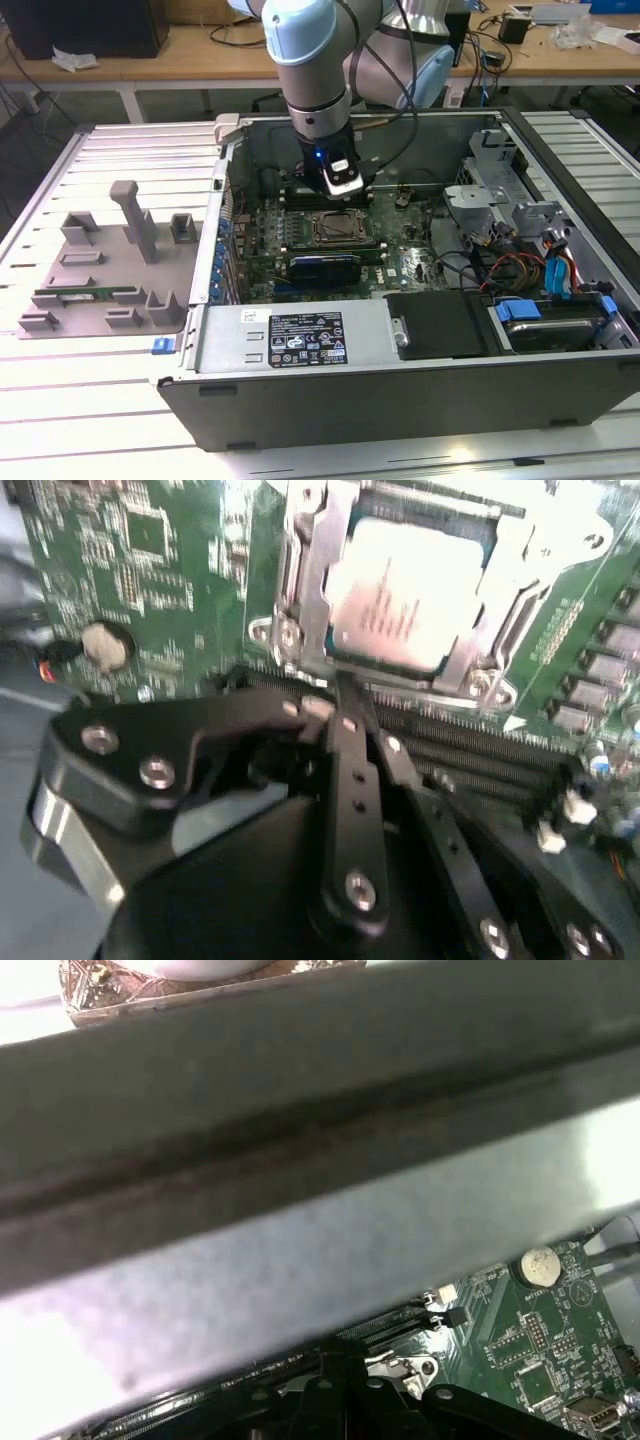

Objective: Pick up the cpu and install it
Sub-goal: 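Install the first cpu locking lever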

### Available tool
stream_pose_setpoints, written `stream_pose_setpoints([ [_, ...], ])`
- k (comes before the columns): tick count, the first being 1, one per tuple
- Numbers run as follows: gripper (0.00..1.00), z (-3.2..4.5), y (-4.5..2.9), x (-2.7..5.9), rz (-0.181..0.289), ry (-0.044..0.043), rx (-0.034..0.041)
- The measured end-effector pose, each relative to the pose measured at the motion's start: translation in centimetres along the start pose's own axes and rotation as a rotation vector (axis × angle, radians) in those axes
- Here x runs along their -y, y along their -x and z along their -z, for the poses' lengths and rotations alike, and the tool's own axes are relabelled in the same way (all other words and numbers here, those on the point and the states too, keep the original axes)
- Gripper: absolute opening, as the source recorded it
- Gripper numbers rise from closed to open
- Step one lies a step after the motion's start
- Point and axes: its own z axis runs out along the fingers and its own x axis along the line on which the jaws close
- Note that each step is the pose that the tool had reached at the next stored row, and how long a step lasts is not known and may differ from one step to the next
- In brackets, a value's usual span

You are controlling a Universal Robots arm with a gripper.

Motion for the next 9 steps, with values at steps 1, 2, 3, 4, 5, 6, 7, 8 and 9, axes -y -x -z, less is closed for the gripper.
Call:
stream_pose_setpoints([
  [1, 0.11, 0.00, 0.00, 0.00, 0.000, 0.0000, 0.0000],
  [2, 0.11, 0.00, 0.00, 0.00, 0.000, 0.0000, 0.0000],
  [3, 0.11, 0.00, 0.00, 0.00, 0.000, 0.0000, 0.0000],
  [4, 0.11, 0.04, 0.00, -0.01, 0.000, -0.0001, -0.0001],
  [5, 0.11, 0.10, 0.02, -0.03, 0.000, 0.0003, 0.0001],
  [6, 0.11, 0.35, 0.05, -0.07, 0.000, -0.0003, 0.0001],
  [7, 0.11, 0.52, 0.08, -0.11, 0.000, 0.0000, 0.0000],
  [8, 0.11, 0.71, 0.11, -0.15, 0.000, 0.0001, 0.0000],
  [9, 0.11, 0.95, 0.14, -0.20, 0.000, 0.0000, 0.0000],
])
